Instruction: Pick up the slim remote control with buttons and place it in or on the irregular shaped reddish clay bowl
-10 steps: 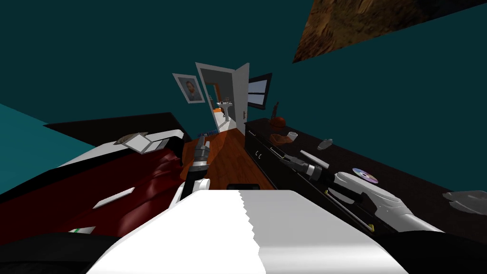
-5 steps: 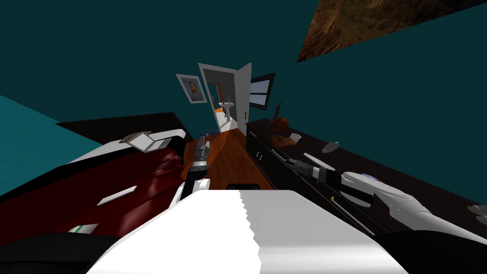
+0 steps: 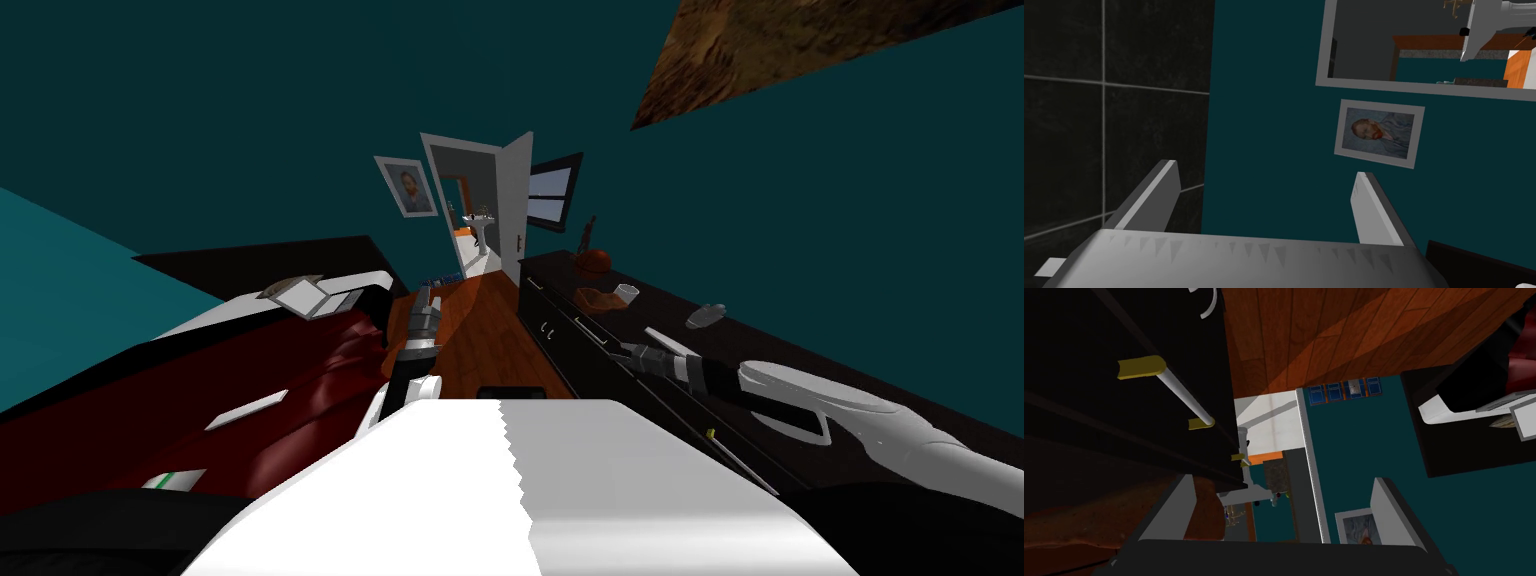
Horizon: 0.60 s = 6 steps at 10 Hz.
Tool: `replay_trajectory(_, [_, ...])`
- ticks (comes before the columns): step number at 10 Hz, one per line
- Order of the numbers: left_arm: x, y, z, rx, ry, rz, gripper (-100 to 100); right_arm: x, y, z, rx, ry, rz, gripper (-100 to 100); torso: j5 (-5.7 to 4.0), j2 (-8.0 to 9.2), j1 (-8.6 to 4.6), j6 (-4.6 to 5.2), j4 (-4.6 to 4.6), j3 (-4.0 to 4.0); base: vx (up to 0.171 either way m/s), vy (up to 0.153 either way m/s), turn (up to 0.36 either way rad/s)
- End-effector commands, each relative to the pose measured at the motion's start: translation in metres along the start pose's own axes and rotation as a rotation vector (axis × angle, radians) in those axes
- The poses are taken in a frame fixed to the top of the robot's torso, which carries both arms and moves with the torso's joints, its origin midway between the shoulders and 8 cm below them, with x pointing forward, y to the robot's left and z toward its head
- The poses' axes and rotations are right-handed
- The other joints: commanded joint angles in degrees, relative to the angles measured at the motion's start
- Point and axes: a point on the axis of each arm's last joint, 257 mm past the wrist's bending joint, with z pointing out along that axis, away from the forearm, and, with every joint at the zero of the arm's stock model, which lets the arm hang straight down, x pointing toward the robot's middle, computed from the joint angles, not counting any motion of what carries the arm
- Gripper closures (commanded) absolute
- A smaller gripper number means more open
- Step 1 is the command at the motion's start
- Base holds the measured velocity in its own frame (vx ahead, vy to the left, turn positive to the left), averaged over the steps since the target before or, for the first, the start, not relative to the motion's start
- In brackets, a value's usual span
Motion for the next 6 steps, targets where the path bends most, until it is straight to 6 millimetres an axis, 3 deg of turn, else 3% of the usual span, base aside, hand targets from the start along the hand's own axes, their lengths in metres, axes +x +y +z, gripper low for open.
replay_trajectory(1, [0.000,0.000,0.000,0.000,0.000,0.000,0,0.027,-0.014,-0.015,0.028,0.088,-0.003,-100,0.00,0.00,0.00,0.00,0.00,0.00,0.076,-0.020,0.054])
replay_trajectory(2, [0.000,0.000,0.000,0.000,0.000,0.000,0,0.023,-0.018,-0.019,0.030,0.111,-0.029,-100,0.00,-0.03,-0.01,0.00,0.00,-0.01,0.053,-0.008,0.029])
replay_trajectory(3, [0.000,0.000,0.000,0.000,0.000,0.000,0,0.045,-0.029,-0.032,0.054,0.177,-0.023,-100,0.01,0.03,0.04,0.00,0.00,0.01,0.065,-0.008,0.055])
replay_trajectory(4, [0.000,0.000,0.000,0.000,0.000,0.000,0,0.040,-0.034,-0.036,0.056,0.199,-0.048,-100,0.01,0.00,0.04,0.00,0.00,0.00,0.065,-0.014,0.020])
replay_trajectory(5, [0.000,0.000,0.000,0.000,0.000,0.000,0,0.061,-0.043,-0.050,0.078,0.261,-0.040,-100,0.00,0.00,0.02,0.00,0.00,0.00,0.076,-0.021,0.026])
replay_trajectory(6, [0.000,0.000,0.000,0.000,0.000,0.000,0,0.057,-0.047,-0.053,0.080,0.277,-0.060,-100,0.00,-0.03,-0.01,0.01,-0.01,-0.02,0.065,-0.010,0.018])
